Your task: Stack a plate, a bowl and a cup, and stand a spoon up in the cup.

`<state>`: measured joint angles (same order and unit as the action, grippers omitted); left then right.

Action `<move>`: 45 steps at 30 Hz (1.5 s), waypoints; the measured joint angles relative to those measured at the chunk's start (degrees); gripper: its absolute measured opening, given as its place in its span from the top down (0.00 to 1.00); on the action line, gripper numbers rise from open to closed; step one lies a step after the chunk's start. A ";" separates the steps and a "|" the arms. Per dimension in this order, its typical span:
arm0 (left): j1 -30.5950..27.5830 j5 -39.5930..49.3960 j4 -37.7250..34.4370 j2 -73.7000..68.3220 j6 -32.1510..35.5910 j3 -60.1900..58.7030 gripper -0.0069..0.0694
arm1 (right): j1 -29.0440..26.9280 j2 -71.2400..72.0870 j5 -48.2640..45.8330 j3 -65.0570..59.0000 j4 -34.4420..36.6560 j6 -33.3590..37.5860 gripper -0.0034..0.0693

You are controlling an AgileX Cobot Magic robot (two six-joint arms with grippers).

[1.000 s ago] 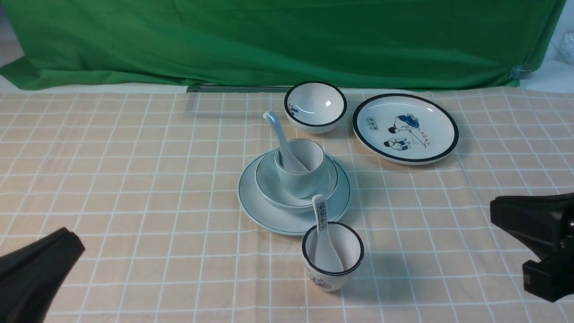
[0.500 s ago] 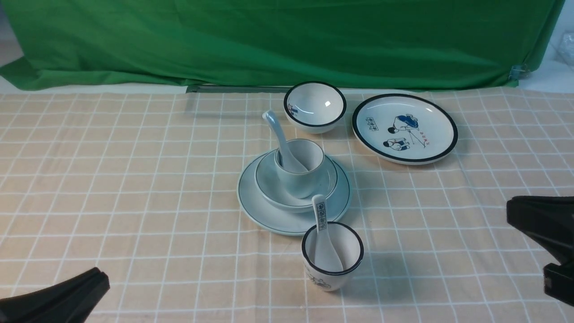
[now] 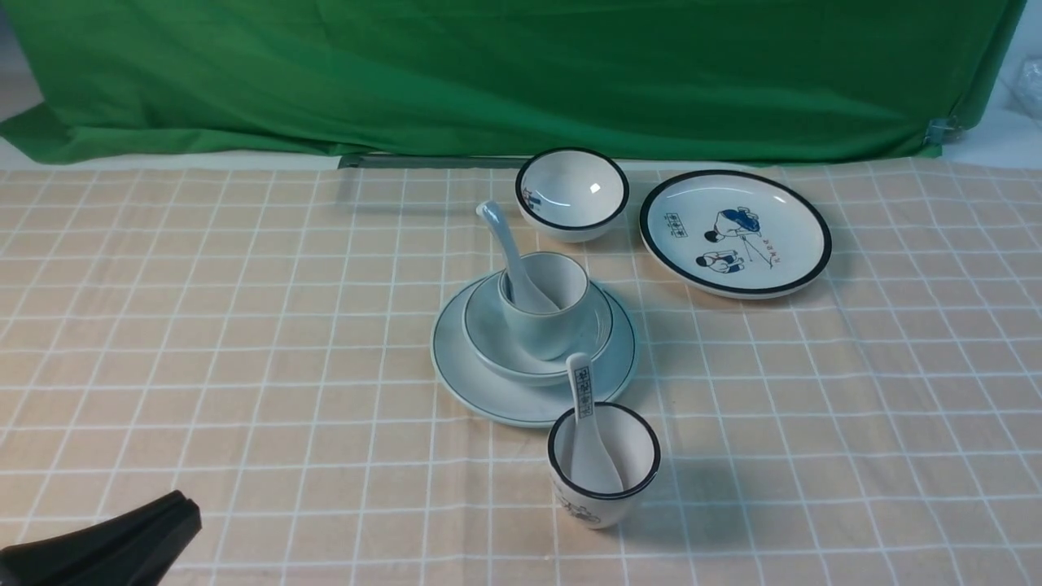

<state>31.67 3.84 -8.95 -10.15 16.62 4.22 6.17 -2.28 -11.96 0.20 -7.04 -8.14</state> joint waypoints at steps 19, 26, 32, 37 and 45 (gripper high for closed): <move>0.00 0.73 1.87 0.16 -0.06 0.00 0.91 | -0.14 2.19 -3.47 -0.58 -0.19 0.01 0.89; 0.00 0.80 2.00 0.16 0.07 0.00 0.90 | -0.14 2.19 -3.47 -0.58 -0.19 0.01 0.87; -1.93 0.32 2.92 1.92 -0.13 0.00 0.90 | -0.14 2.19 -3.47 -0.58 -0.19 0.01 0.86; -13.72 -1.47 2.98 5.54 -6.24 0.00 0.90 | -0.14 2.19 -3.47 -0.58 -0.19 0.01 0.85; -31.27 11.36 2.10 10.15 -11.98 -1.14 0.90 | -0.14 2.21 -3.47 -0.58 -0.19 0.01 0.82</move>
<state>0.40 15.21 -6.86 0.00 4.64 3.08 6.03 -0.07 -15.43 -0.38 -7.22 -8.14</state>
